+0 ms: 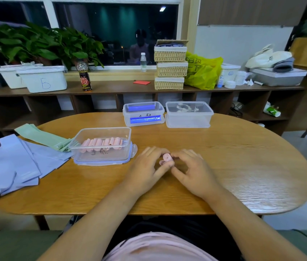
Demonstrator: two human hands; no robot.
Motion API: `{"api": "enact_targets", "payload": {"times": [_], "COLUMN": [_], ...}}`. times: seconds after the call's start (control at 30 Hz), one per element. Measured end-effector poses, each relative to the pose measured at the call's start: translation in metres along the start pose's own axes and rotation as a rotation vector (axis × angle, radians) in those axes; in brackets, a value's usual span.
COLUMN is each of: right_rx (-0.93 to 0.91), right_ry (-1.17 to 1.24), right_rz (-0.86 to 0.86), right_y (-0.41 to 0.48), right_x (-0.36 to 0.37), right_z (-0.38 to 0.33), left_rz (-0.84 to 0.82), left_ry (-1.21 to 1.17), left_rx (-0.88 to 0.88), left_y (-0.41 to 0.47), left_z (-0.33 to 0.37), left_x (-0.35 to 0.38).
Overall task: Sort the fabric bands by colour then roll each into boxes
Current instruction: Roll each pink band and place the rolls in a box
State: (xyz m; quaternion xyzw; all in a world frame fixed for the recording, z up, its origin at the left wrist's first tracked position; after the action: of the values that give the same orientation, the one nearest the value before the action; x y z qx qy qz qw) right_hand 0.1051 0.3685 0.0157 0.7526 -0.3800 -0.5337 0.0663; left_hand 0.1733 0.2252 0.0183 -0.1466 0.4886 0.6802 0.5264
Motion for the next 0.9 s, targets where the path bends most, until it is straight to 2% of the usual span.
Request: {"api": "enact_targets", "payload": {"times": [0.03,0.13,0.2,0.3,0.43,0.9], "right_rx": [0.043,0.311,0.378,0.355,0.311,0.330], "right_ry": [0.155,0.861,1.078,1.065,0.976,0.979], "right_rz": [-0.016,-0.079,-0.162,-0.277,-0.323,-0.271], "right_y": [0.002,0.007,0.007,0.006,0.003,0.002], "right_x": [0.003,0.018,0.028,0.034,0.038,0.036], "right_z": [0.004,0.016,0.019,0.017,0.010,0.012], "left_rz": [0.007,-0.009,-0.058,-0.080,-0.069,-0.030], "left_ry": [-0.015,-0.056,-0.052,-0.030,-0.041,-0.047], "left_rx": [-0.007,-0.050,-0.067,-0.046,-0.019,-0.002], "left_y": [-0.001,-0.001,0.000,0.001,0.001,0.000], "left_z": [0.000,-0.003,-0.006,-0.005,-0.005,-0.005], "left_x": [-0.001,0.000,0.005,0.010,0.011,0.009]}}
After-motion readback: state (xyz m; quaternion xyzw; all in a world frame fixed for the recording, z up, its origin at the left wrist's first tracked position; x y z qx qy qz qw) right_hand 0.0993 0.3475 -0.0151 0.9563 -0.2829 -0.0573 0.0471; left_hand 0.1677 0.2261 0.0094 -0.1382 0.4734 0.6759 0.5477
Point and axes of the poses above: each hand's wrist, its own y-axis towards the middle knuckle, its own x-axis out of the palm, z = x × y, the point moved 8 cm from there along y, towards the middle knuckle, and after that the axes turned 7 degrees about -z, right-handed, at the moved point
